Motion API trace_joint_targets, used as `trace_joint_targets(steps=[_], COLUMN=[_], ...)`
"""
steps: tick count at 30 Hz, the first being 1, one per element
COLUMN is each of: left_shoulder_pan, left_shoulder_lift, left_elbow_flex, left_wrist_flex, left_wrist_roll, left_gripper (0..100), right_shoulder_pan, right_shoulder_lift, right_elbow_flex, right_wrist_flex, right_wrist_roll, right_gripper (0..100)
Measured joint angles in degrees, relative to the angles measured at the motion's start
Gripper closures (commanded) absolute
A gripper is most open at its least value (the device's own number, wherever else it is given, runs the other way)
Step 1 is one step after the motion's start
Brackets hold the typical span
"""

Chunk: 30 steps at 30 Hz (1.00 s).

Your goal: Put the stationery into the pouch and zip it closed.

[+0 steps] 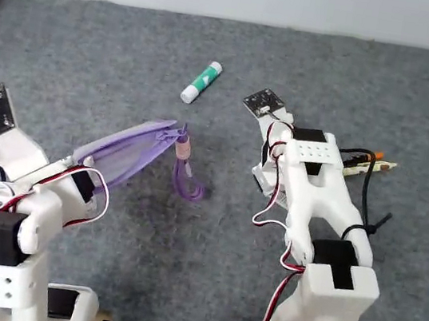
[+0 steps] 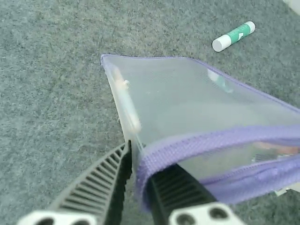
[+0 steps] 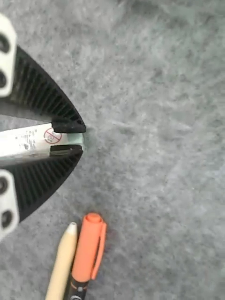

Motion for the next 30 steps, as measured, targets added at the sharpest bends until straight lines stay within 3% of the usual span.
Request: trace_joint_targets(steps=[9, 16, 22, 28, 30], left_shoulder_pan=[0.0, 0.0, 0.0, 0.0, 0.0], left_shoulder_lift=[0.0, 0.0, 0.0, 0.0, 0.0], left_elbow_flex=[0.0, 0.0, 0.0, 0.0, 0.0], left_wrist_flex=[0.0, 0.0, 0.0, 0.0, 0.0], left_wrist_roll=[0.0, 0.0, 0.0, 0.0, 0.0], left_gripper=[99, 99, 99, 99, 99], right_shoulder_pan=[0.0, -4.04, -5.71, -5.89, -5.8], right_shoulder_lift=[-11.34, -25.49, -28.75, -19.69, -15.21], right_elbow_flex=[1.14, 1.14, 1.14, 1.14, 0.44], right_wrist_flex=[11.96, 22.24, 24.44, 24.35, 23.65], right_wrist_roll=[-6.86, -11.78, -15.3, -18.37, -19.6], right_gripper=[99.1, 99.1, 98.8, 80.0, 77.8])
